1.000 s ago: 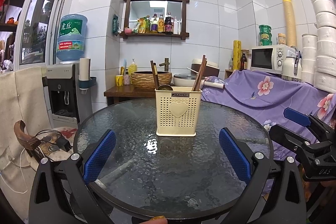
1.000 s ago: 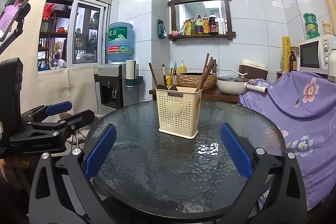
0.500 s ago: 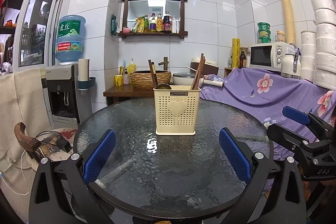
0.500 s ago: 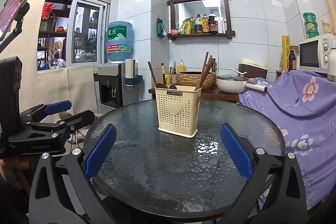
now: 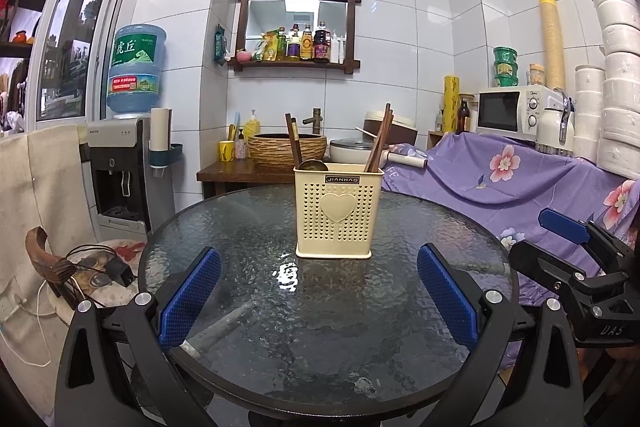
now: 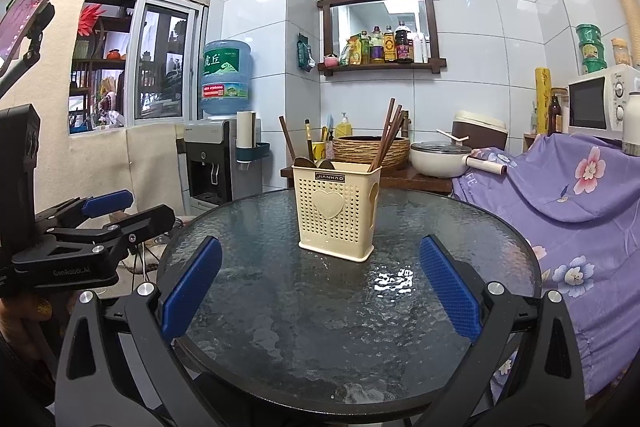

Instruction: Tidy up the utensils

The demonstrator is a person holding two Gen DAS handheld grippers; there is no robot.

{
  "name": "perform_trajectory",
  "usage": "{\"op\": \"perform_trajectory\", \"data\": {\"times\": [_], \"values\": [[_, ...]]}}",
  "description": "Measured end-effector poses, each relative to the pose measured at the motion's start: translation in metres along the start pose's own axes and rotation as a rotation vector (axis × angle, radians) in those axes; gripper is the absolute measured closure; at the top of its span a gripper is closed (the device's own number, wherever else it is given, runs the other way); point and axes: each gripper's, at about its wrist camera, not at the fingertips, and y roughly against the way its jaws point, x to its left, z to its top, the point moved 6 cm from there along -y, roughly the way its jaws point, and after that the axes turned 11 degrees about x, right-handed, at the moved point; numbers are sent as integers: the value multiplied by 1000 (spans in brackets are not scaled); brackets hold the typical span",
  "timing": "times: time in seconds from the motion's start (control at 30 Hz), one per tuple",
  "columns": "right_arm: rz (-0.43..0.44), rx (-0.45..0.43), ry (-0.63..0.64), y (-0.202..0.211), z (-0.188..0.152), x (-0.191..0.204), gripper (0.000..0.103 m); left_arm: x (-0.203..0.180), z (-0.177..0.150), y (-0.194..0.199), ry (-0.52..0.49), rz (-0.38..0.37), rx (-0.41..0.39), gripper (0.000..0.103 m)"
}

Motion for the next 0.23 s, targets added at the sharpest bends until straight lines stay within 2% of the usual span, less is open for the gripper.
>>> {"op": "perform_trajectory", "data": {"times": [0.23], "values": [[-3, 5, -2, 0, -2, 0, 6, -1, -1, -2, -8, 9, 4, 6]]}}
